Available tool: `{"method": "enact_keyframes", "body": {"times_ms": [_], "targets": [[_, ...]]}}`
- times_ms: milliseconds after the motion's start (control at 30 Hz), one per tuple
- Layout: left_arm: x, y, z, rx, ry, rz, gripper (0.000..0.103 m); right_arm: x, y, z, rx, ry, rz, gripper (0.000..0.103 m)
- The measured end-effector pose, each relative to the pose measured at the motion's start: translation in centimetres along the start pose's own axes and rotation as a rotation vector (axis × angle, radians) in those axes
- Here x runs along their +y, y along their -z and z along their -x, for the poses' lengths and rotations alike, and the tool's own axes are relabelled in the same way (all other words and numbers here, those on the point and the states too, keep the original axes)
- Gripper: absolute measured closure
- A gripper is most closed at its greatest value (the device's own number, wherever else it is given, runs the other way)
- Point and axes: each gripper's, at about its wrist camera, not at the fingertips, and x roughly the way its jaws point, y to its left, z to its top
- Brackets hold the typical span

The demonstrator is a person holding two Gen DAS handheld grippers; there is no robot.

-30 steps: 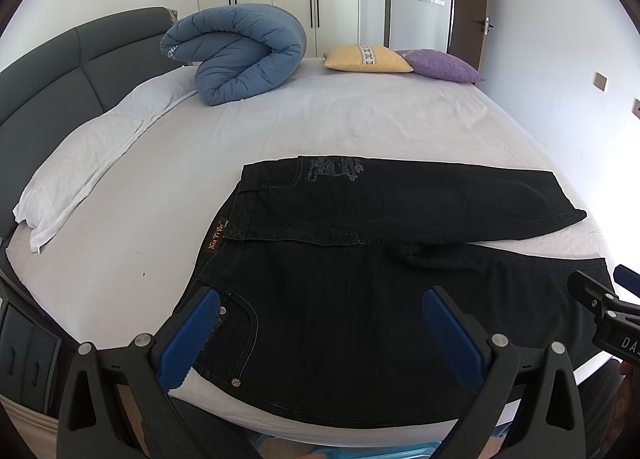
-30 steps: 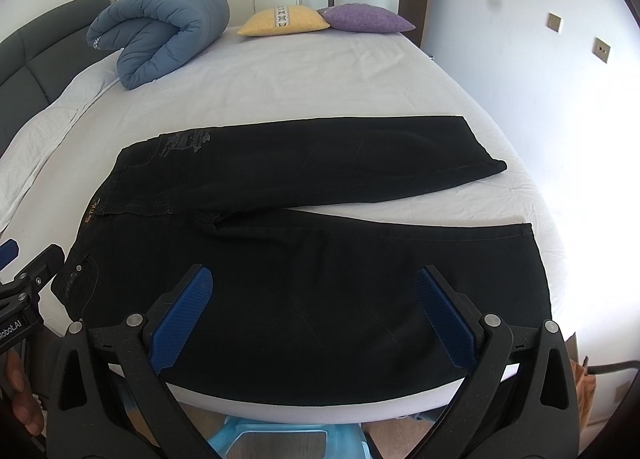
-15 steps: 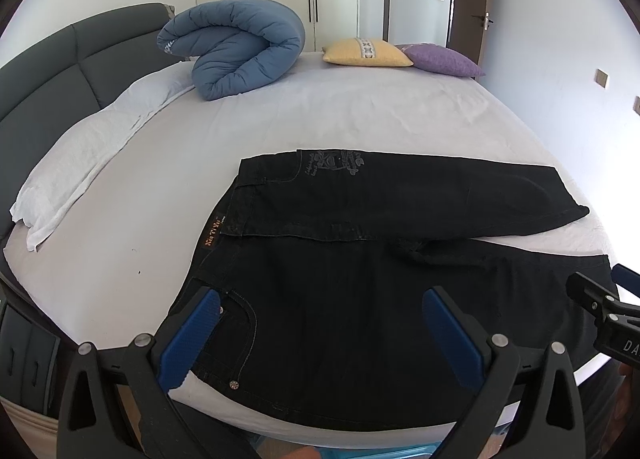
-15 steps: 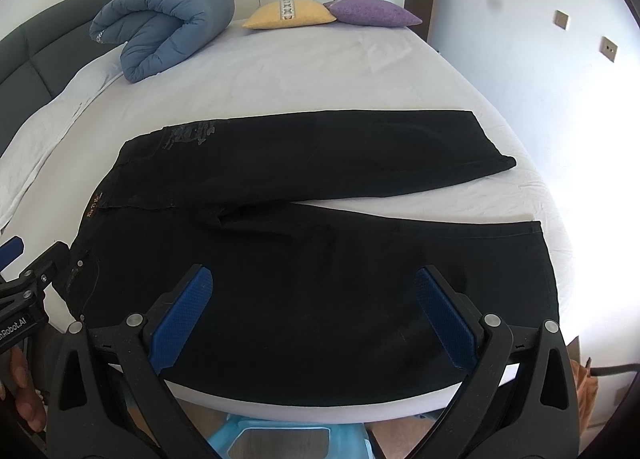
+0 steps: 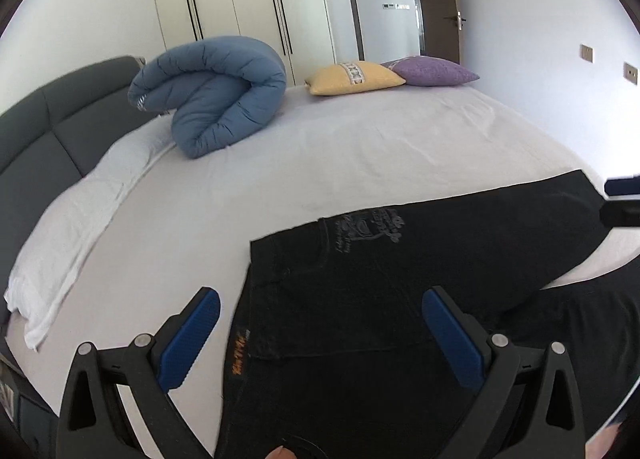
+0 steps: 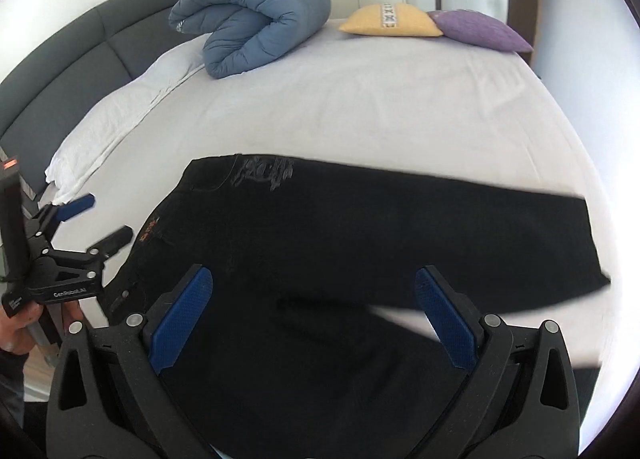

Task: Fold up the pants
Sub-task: 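Move the left tool to the waistband while the right tool reaches the waistband beside it, then grasp the waistband with the left tool while the right tool grasps it too, lift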

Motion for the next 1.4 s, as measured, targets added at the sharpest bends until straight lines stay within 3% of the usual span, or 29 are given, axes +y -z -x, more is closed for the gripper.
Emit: {"method": "enact_keyframes", "body": {"times_ms": [67,100,200,267,333,433,567,633,700,733,867,1100,1200,1267,1300,1367,1400], "targets": [[0.3,-0.6,-3.0,0.115,-0.054,-0.063,0.000,-0.8,-2.9,-3.0,0.052,-0.054,0.037,0.000],[1.0,-1.0,-4.5,0.146,-0.060,-0.041,0.000,-1.1,-4.1,-4.6,0.077,-0.072,0.042,0.000],[2.9,-2.2,-7.8,0.161,-0.077,0.014,0.000,-2.5,-6.6,-8.7,0.119,-0.135,0.062,0.000],[3.4,-3.3,-10.5,0.164,-0.037,-0.028,0.000,-3.2,-7.6,-11.7,0.155,-0.177,0.096,0.000],[3.5,-4.5,-13.0,0.146,0.039,-0.106,0.000,-3.9,-8.1,-15.2,0.254,-0.259,0.120,0.000],[2.9,-6.5,-17.0,0.173,0.129,-0.238,0.000,-4.0,-8.9,-19.2,0.372,-0.267,0.202,0.000],[2.5,-8.4,-21.9,0.266,0.250,-0.329,0.002,-3.1,-11.2,-20.4,0.299,-0.208,0.321,0.000],[2.9,-9.0,-24.0,0.301,0.281,-0.340,0.015,-3.1,-12.9,-21.0,0.255,-0.223,0.346,0.013],[3.3,-9.1,-25.9,0.356,0.333,-0.346,0.024,-2.9,-14.1,-22.4,0.269,-0.241,0.364,0.059],[3.2,-9.2,-26.5,0.368,0.337,-0.366,0.030,-2.8,-14.5,-23.0,0.277,-0.243,0.370,0.063],[3.0,-8.8,-28.2,0.420,0.397,-0.429,0.031,-2.0,-15.2,-24.3,0.284,-0.289,0.453,0.063],[3.7,-8.1,-32.0,0.561,0.510,-0.375,0.030,-1.1,-14.9,-25.4,0.339,-0.358,0.534,0.063],[3.6,-7.9,-32.8,0.585,0.502,-0.370,0.039,-0.5,-15.0,-26.1,0.358,-0.360,0.552,0.063],[3.1,-8.0,-32.6,0.593,0.524,-0.380,0.068,0.3,-15.0,-26.7,0.368,-0.359,0.569,0.063],[2.6,-8.0,-32.2,0.590,0.523,-0.399,0.073,0.7,-14.8,-26.9,0.370,-0.355,0.578,0.063],[1.6,-7.7,-31.3,0.581,0.518,-0.439,0.095,1.4,-14.7,-27.2,0.368,-0.354,0.602,0.063],[1.1,-7.5,-30.7,0.561,0.491,-0.469,0.095,1.6,-14.7,-27.3,0.367,-0.352,0.610,0.063]]}}
